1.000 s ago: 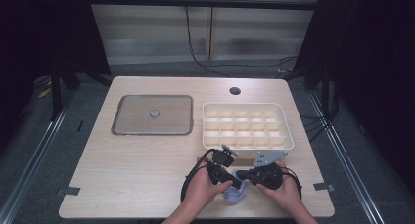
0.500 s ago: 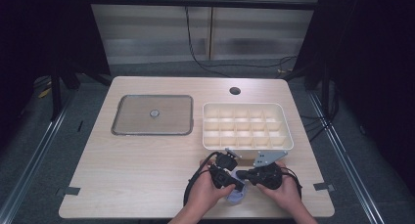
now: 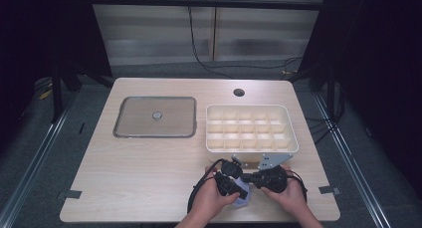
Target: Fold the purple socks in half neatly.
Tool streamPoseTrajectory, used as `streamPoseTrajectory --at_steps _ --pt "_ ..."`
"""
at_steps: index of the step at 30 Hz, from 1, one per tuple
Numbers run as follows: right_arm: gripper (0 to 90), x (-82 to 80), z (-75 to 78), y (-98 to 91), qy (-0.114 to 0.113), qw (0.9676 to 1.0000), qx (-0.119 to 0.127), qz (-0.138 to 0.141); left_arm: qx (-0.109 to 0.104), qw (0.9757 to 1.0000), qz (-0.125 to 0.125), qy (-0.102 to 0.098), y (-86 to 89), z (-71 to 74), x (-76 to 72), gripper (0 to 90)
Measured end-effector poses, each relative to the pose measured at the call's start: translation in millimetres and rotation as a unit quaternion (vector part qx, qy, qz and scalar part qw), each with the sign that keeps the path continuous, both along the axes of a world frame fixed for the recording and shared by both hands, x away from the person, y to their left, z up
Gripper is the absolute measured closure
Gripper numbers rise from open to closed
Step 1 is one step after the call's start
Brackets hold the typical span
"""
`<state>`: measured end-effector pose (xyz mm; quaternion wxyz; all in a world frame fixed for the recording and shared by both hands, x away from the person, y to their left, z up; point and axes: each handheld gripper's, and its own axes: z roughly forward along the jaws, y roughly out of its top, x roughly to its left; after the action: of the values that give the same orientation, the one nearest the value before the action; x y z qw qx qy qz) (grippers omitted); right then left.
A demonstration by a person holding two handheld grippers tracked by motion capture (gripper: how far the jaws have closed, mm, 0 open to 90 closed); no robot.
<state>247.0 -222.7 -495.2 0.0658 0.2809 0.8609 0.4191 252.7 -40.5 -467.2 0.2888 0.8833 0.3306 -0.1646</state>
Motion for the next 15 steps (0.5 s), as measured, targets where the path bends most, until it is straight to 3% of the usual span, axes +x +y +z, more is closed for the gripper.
streamPoseTrajectory --at_steps 6,15 --pt "90.0 -0.1 -0.1 0.0 -0.003 1.0 -0.001 0.001 -0.006 0.9999 0.008 -0.014 4.9 7.7 4.4 88.3" --pt "90.0 -0.2 -0.2 -0.3 -0.003 1.0 -0.002 0.003 0.004 0.9997 0.022 -0.009 4.2 -4.2 11.2 90.0"
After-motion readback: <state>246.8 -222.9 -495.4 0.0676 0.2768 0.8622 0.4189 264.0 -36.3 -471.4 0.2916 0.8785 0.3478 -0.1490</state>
